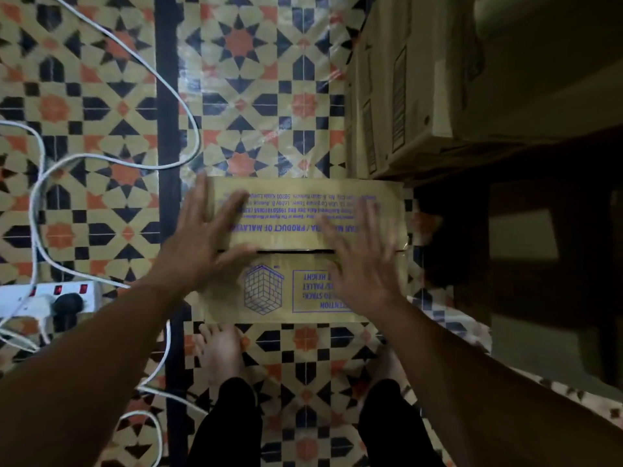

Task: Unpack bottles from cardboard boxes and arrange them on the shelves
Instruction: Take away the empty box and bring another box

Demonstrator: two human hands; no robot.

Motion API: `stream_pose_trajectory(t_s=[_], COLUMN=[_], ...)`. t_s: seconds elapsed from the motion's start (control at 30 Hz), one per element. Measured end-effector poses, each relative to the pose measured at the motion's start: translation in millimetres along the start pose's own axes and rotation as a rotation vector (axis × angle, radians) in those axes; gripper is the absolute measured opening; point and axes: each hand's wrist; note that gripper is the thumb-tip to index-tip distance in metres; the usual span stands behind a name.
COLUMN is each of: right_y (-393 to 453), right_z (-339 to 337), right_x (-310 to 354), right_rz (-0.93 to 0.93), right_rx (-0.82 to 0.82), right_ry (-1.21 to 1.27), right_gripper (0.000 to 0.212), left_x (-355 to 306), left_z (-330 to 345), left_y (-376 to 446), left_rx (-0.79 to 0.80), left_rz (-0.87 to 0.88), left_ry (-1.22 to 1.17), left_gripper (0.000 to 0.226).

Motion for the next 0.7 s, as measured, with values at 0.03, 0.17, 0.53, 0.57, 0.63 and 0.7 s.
stream_pose_trajectory(t_s=[0.03,0.17,0.53,0.57,0.63,0.7], right_y=[1,7,-5,-6,-9,-11], right_z=[1,11,-14,-17,-25,-30], right_x=[6,21,-54,-61,-76,-88], right_rz=[-0.116,-0.28,-0.144,-0.123,-0.086,-0.078], right_rx=[0.006,0.109,0.255,0.266,0.291,0.3], right_ry=[0.019,0.037,-0.021,-0.016,-0.009,-0.012], right_gripper=[0.084,0.089,0.091,0.091,0.091,0.091], left_x=[3,22,-64,-70,-86,-103], left_z=[-6,-7,33,38,49,55], left_y=[4,20,26,28,33,36], left_rx=[0.089,0.267,0.21,0.204,0.206,0.21], left_rz=[0.07,0.217,0.243,0.254,0.258,0.249], left_ry=[0.084,0.312,0.365,0.354,0.356,0.363], left_gripper=[0.109,0.129,0.134,0.134,0.133,0.135])
Point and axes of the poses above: each hand's wrist, its own y-axis towards the middle knuckle, its own z-axis out of the palm, x = y × z, and after that the axes turned 11 degrees about -x, right-handed
